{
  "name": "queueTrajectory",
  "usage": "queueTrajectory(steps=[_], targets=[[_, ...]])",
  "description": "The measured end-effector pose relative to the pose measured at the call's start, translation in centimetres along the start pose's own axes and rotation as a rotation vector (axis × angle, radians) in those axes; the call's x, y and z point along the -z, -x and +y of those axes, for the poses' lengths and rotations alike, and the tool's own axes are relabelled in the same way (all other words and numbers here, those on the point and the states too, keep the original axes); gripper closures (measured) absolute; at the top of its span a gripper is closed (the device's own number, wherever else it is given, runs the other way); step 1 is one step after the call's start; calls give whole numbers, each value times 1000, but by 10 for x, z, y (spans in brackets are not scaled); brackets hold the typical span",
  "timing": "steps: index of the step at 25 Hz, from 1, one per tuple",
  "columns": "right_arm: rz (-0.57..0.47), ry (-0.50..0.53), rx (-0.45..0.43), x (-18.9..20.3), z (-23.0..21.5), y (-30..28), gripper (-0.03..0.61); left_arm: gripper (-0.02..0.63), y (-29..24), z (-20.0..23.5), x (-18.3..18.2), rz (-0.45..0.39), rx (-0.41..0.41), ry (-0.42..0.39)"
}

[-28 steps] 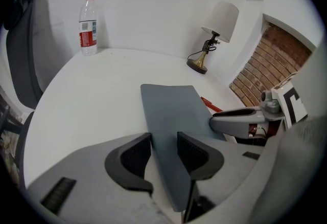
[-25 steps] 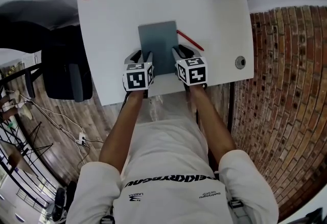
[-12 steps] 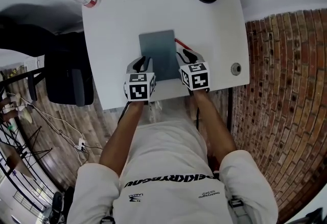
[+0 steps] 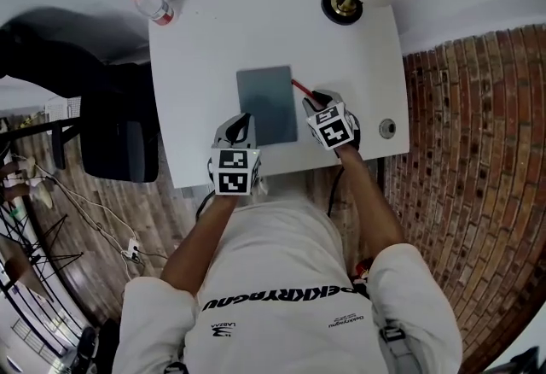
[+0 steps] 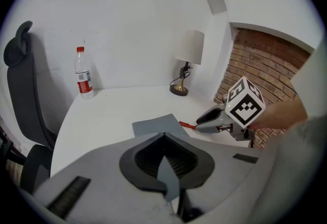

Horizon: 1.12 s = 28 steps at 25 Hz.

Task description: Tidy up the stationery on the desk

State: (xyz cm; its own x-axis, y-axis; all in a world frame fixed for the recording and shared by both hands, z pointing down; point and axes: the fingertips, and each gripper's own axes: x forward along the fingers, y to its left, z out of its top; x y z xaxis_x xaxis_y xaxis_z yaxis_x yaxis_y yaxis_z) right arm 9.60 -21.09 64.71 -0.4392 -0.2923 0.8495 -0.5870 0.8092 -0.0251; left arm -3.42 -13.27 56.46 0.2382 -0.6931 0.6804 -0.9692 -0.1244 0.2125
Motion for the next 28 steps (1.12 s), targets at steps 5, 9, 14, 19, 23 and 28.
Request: queueTrajectory(steps=[5,9,14,19,23,28], targets=[[64,114,-42,1,0,-4,479,615,17,-5,-5,-27,0,-40],[107,166,-79,3,-1,-9,479,615,22,-12,-9,-46,7,-59],[136,169,-105,8,-5,-13,491,615,26,-19,-12,-58,0,-72],[151,143,-115,11,-7,-22,508,615,33,-17,-9,-61,-14,-97],[157,83,-84,13,-16,-21,528,615,36,-15,-9,-63,-21,-95],[125,-122,-83,12,-18,-9,529,615,44,-14,-11,-74,-25,-88]])
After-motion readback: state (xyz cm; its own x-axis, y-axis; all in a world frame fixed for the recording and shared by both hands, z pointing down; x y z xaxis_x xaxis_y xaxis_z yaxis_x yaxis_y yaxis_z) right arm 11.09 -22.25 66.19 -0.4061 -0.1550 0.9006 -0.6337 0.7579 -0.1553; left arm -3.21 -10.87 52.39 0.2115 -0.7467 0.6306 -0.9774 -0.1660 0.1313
